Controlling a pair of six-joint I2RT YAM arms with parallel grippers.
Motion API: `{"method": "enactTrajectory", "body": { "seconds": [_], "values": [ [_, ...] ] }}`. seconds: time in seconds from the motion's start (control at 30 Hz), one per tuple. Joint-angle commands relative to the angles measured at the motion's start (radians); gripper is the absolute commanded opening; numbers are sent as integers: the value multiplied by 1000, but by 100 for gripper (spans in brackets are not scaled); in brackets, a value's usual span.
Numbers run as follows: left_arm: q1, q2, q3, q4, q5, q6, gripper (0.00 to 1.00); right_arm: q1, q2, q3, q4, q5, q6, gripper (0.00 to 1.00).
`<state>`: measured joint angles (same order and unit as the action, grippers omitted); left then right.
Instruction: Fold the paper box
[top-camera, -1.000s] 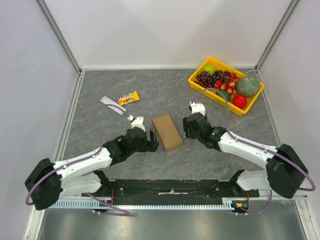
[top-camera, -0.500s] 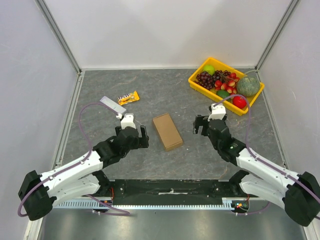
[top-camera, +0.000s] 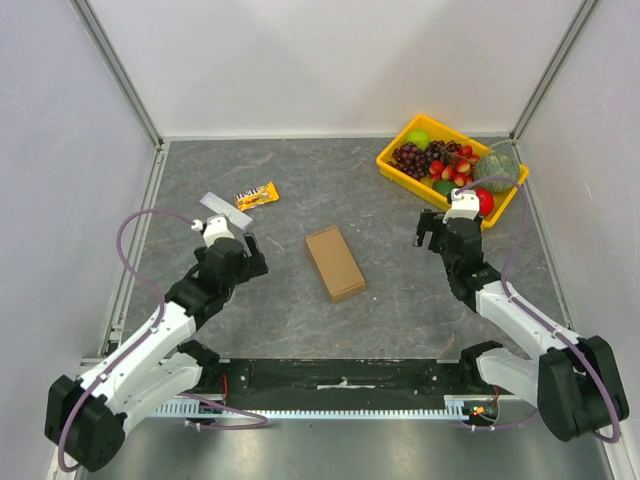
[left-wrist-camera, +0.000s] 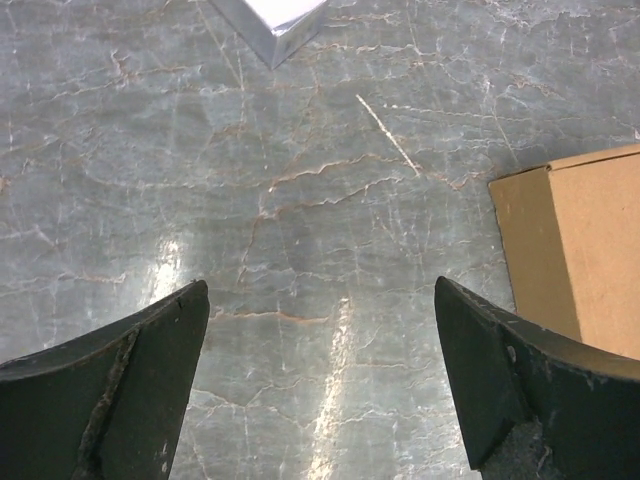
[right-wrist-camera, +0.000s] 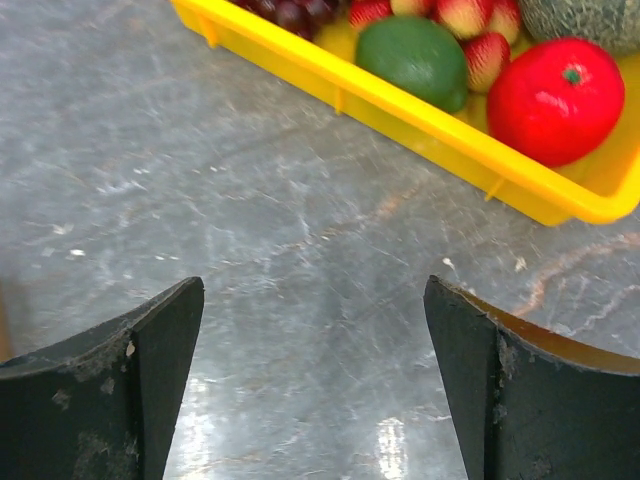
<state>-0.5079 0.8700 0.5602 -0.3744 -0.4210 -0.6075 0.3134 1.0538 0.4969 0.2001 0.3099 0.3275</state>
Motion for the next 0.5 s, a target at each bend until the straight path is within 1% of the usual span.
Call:
{"method": "enactTrajectory", "body": {
  "seconds": [0.0, 0.1, 0.13, 0.3, 0.37, 0.4, 0.47],
  "values": [
    [3, -114, -62, 2, -44, -49, 99, -22, 64, -41, 143, 66, -83, 98],
    [5, -150, -80, 19, -53, -35, 99, -22, 175, -12, 215, 110, -128, 98],
    [5, -151, -76, 19, -56, -29, 100, -22, 202, 11, 205, 141, -146, 98],
    [5, -151, -56, 17, -82, -18, 100, -23, 297, 15, 363, 239, -235, 97],
    [3, -152, -49, 25, -82, -9, 100, -27, 328, 0, 435, 238, -277, 97],
    [5, -152, -45, 25, -81, -6, 100, -30, 345, 11, 421, 241, -297, 97],
    [5, -152, -40, 25, -81, -3, 100, -30, 373, 14, 450, 250, -346, 97]
  ]
}}
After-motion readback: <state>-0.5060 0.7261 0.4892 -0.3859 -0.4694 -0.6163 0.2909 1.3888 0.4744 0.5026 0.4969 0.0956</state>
